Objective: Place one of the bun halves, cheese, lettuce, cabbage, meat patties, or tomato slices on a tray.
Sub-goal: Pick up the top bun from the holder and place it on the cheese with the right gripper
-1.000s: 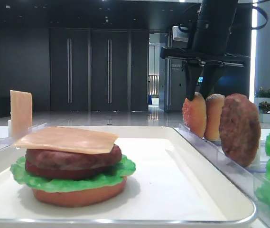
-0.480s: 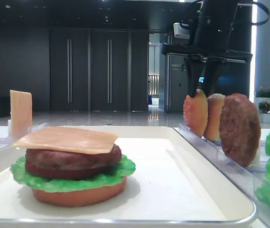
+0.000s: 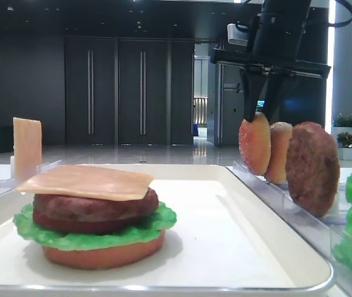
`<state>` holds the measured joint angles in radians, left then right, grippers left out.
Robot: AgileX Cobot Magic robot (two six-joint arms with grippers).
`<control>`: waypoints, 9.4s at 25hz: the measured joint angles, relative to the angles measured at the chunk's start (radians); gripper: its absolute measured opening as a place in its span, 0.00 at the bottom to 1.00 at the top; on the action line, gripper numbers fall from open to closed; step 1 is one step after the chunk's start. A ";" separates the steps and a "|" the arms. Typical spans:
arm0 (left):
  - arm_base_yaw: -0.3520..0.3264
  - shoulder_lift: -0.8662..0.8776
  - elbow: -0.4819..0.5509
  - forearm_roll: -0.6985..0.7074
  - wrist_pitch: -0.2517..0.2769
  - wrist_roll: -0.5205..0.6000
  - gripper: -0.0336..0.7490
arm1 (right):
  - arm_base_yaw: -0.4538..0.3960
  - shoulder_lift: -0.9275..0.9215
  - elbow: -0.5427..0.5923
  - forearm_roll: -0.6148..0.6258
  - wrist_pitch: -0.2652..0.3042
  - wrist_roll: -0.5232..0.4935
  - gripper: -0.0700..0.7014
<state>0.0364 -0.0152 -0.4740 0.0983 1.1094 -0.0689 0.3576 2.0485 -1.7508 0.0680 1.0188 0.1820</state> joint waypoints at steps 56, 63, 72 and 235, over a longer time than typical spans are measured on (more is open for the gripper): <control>0.000 0.000 0.000 0.000 0.000 0.001 0.64 | -0.008 -0.141 0.000 0.140 0.107 -0.077 0.23; 0.000 0.000 0.000 0.000 0.000 0.001 0.64 | -0.008 -0.141 0.000 0.164 0.113 -0.079 0.23; 0.000 0.000 0.000 0.000 0.000 0.001 0.64 | -0.008 -0.176 0.000 0.190 0.121 -0.093 0.22; 0.000 0.000 0.000 0.000 0.000 -0.003 0.64 | 0.240 -0.301 0.907 1.731 -0.115 -1.278 0.21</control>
<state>0.0364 -0.0152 -0.4740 0.0983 1.1094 -0.0721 0.5975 1.7472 -0.8442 1.7993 0.9037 -1.0960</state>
